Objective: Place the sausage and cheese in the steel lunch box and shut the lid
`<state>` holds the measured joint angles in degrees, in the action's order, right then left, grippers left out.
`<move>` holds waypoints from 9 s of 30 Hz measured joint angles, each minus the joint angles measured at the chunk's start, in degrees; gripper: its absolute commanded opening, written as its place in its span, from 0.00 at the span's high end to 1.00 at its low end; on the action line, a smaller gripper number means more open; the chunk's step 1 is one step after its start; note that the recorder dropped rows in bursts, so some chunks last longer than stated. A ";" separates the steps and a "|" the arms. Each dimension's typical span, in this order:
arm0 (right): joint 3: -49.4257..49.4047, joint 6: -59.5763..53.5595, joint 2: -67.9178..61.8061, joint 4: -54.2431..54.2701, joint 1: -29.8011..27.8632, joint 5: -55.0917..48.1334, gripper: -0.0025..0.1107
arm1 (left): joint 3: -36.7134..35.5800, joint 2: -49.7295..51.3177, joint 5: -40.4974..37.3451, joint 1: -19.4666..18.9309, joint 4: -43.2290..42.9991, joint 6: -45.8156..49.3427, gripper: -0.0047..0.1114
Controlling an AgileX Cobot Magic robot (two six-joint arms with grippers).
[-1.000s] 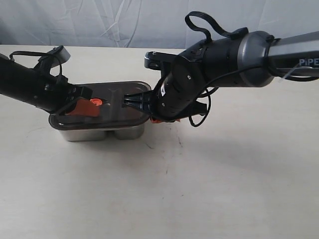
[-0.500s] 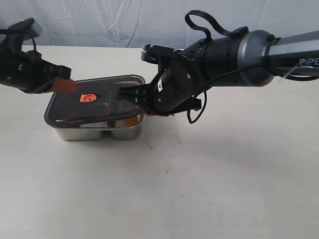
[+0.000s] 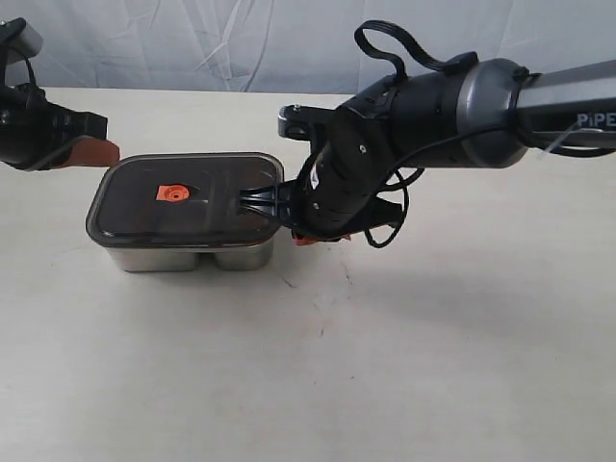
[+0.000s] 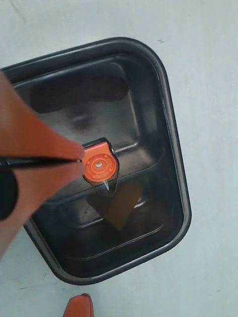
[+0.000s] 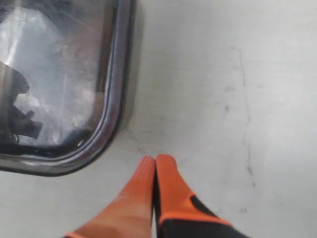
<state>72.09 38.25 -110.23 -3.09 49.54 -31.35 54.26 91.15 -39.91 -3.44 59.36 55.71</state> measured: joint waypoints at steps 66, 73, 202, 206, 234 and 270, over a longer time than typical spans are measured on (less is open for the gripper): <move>19.30 -16.92 -12.73 9.32 -2.95 -4.37 0.99 | 1.54 12.43 12.36 2.97 -12.90 -15.04 0.96; 18.58 -15.08 -9.27 3.58 -2.95 -0.83 0.99 | 0.32 7.68 12.70 3.07 -14.51 -14.81 0.96; -28.52 -16.17 83.30 -21.11 -39.13 -5.87 0.99 | -24.68 -60.89 12.69 3.07 -28.20 -23.72 0.96; -35.99 -18.44 85.02 -16.80 -39.22 1.26 0.99 | -24.68 -60.89 12.69 3.07 -28.20 -23.72 0.96; -63.41 -34.62 103.56 3.09 -48.21 12.76 0.99 | -24.68 -60.89 12.69 3.07 -28.20 -23.72 0.96; -71.80 -34.82 108.87 5.07 -48.74 10.41 0.99 | -24.68 -60.89 12.69 3.07 -28.20 -23.72 0.96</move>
<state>0.28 3.43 -1.37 1.98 0.79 -20.94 29.58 30.26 -27.23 -0.37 31.16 31.99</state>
